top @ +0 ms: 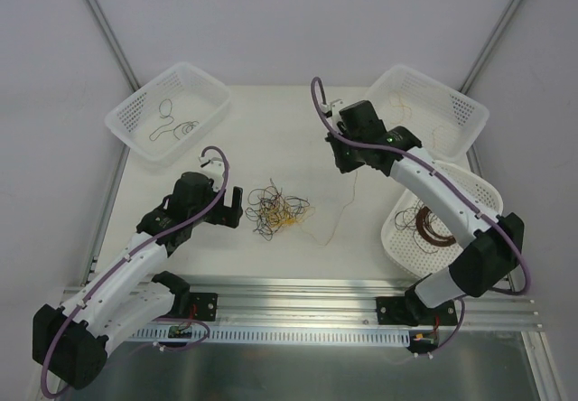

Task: Untangle the cables

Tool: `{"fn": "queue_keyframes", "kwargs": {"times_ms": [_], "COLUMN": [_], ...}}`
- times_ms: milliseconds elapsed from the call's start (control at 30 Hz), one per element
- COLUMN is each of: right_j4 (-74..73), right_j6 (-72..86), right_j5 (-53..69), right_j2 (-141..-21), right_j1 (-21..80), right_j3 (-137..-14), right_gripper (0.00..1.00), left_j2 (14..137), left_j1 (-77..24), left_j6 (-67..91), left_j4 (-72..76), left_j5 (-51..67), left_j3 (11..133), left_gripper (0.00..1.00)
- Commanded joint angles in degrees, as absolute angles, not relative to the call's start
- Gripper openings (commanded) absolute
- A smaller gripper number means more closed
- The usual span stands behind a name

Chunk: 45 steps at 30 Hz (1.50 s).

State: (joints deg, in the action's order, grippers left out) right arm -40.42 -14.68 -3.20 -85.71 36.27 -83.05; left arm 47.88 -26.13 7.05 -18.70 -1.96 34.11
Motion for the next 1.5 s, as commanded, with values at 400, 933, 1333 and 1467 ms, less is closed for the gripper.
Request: {"fn": "queue_keyframes", "kwargs": {"times_ms": [400,933,1333,1467], "right_j4": [-35.33,-35.25,-29.71,-27.95], "right_j6": [-8.26,-5.89,-2.37,-2.02], "right_j5": [-1.93,-1.59,3.25,3.78], "right_j2": [-89.49,-69.09,-66.27,-67.32], "right_j1": [32.61,33.05,34.01,34.72], "right_j3": [-84.55,-68.31,-58.98,-58.36], "right_gripper": [0.71,0.96,0.96,0.96], "left_j2": [51.66,79.88,95.53,98.26], "left_j1": [-25.58,-28.12,-32.52,-32.87], "left_j6": [24.77,38.41,38.32,38.23], "left_j4": [-17.49,-21.35,-24.52,-25.4], "left_j5": [-1.32,-1.93,-5.27,-5.36], "left_j3": [40.68,63.62,72.33,72.86], "left_gripper": [0.99,0.9,0.56,0.46]}}
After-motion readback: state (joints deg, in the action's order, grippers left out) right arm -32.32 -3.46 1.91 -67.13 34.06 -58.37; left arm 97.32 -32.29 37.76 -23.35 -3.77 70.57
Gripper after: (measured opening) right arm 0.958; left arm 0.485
